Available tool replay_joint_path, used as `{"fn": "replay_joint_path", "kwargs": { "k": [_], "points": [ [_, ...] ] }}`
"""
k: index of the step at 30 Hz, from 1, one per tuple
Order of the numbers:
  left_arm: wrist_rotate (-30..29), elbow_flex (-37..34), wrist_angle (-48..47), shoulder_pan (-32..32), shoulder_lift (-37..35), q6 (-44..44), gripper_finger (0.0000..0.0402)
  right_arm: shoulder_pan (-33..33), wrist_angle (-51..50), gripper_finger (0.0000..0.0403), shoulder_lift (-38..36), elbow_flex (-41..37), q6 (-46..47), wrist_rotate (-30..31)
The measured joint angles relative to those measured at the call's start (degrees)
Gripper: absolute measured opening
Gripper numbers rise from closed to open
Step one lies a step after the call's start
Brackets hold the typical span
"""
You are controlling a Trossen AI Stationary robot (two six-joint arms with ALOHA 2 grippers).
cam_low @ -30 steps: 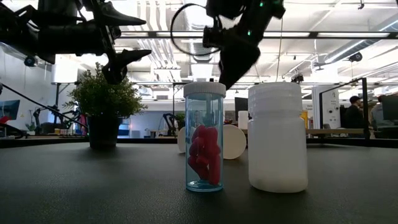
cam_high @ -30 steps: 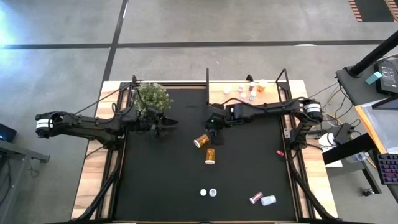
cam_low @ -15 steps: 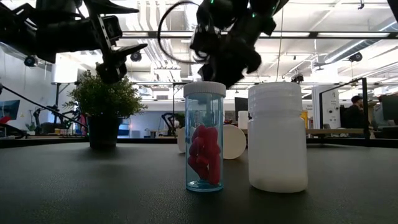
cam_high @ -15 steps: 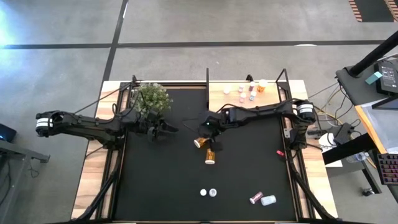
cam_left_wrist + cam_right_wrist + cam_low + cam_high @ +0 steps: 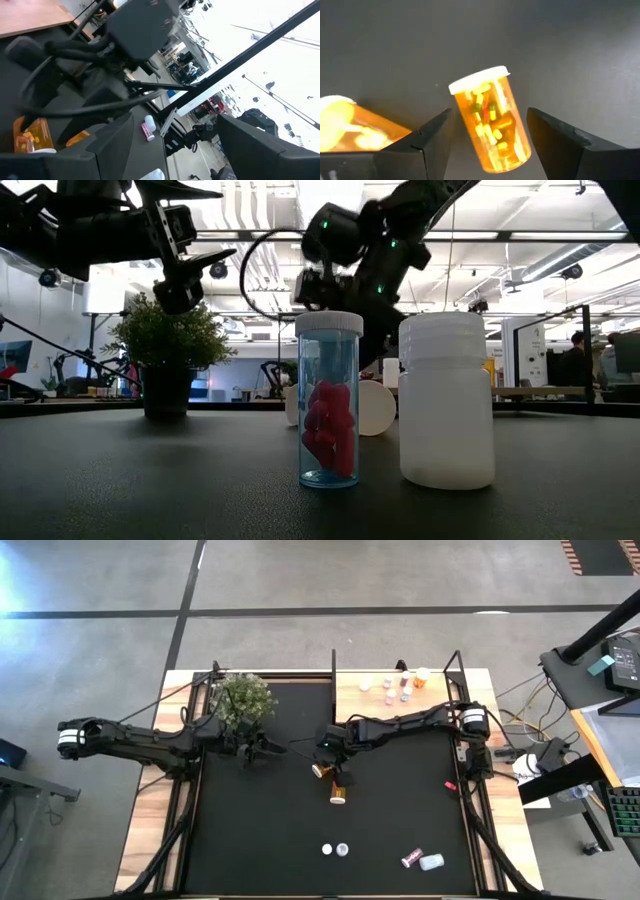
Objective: Pick and place medicine bottles onto shelf by color
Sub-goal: Put the top orange pill bottle on the shelf aligned with the other orange pill bottle
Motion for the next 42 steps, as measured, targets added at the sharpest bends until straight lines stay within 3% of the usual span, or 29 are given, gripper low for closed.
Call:
{"fn": "replay_joint_path", "kwargs": {
  "k": [10,23,31,37,42],
  "points": [
    [-0.2,0.0,0.0,0.0,0.0,0.0,0.0267,-0.2,0.5,0.0231,5.0,0.1,0.3,-0.4],
    [-0.7,0.0,-0.4,0.0,0.1,-0.2,0.0267,-0.5,0.1,0.0175,3.8,0.1,7.6,0.2],
    [-1.0,0.0,-0.3,0.0,0.1,0.0,0.0267,-2.6,-2.4,0.0176,-1.8,0.0,12.8,0.4],
    [-8.0,0.0,-0.5,0.0,0.1,0.0,0.0267,-3.7,-2.5,0.0176,-8.4,0.0,16.7,0.4],
    [-8.9,1.8,-0.8,-0.4,0.1,4.7,0.0267,-3.7,-2.4,0.0176,-12.7,0.0,20.3,0.4]
  ]
}}
